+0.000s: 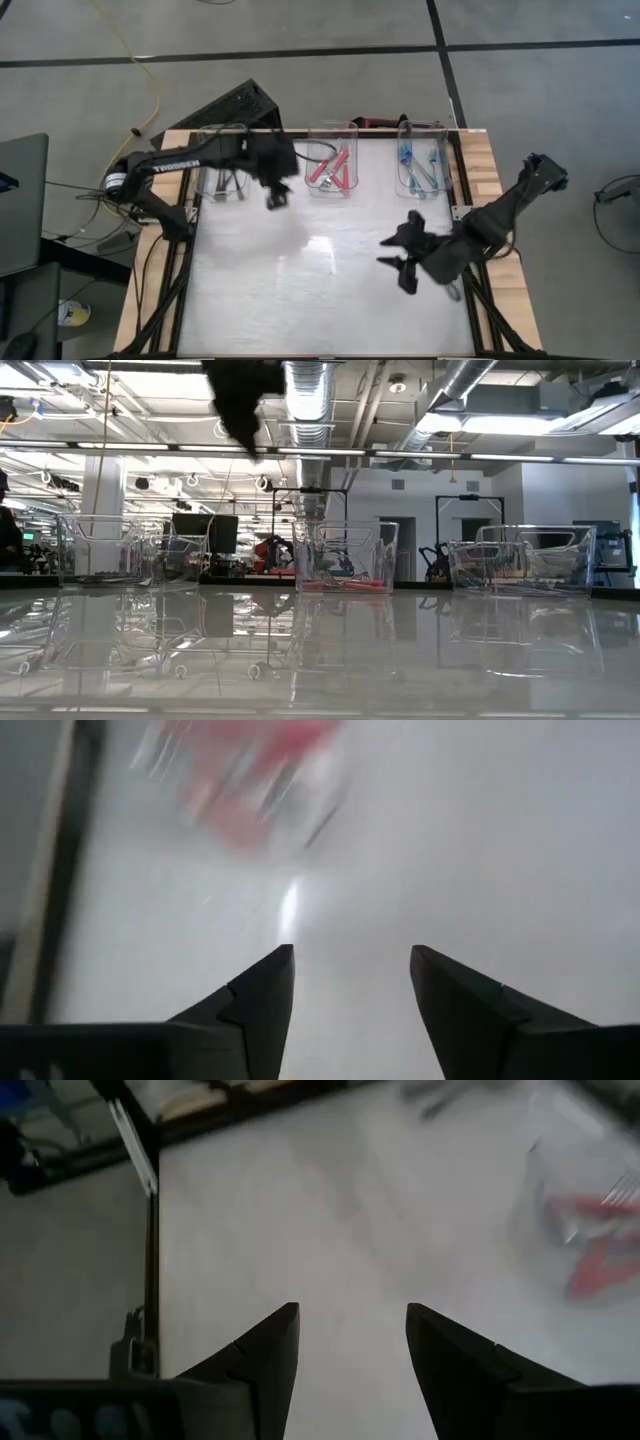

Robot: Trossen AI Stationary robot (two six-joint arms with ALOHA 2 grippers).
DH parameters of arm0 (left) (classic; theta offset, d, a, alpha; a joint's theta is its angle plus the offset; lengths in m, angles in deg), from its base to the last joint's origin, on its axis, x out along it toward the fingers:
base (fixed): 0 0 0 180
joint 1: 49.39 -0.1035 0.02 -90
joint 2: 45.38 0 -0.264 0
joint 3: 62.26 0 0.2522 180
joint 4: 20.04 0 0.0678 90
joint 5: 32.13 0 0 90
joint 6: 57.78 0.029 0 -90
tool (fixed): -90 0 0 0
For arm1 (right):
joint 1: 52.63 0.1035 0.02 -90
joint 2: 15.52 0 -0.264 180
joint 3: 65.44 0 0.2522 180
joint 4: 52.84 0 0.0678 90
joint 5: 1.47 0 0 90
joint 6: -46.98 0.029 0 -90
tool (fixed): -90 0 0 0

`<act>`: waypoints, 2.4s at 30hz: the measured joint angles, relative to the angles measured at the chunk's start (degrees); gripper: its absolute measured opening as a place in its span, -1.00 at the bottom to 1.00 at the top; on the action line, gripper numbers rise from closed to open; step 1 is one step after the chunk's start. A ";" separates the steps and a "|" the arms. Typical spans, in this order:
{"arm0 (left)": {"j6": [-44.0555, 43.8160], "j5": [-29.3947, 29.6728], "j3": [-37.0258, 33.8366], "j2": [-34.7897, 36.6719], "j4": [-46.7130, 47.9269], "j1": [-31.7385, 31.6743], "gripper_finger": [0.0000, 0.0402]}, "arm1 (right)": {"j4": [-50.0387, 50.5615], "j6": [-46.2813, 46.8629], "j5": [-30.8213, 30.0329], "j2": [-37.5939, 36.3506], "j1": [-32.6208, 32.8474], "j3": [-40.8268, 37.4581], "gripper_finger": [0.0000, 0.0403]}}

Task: Sort silverware by color (type)
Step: Return to Home Position

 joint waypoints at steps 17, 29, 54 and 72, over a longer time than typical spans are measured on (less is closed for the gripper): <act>-2.46 0.30 -6.48 8.60 -37.19 27.67 -0.55 | -18.34 -15.92 -11.15 -29.33 3.34 -20.78 0.03; -15.51 8.41 -51.95 38.81 -83.01 25.45 -0.99 | -67.83 -23.81 10.74 -33.08 -17.73 -48.39 -0.05; -24.54 16.68 -80.32 79.04 -78.95 26.38 -1.00 | -72.81 -15.98 20.52 -56.23 -33.45 -72.29 -0.93; -27.85 18.77 -82.38 86.16 -63.80 26.40 -1.00 | -51.08 -18.58 19.93 -73.39 -34.63 -75.08 -0.93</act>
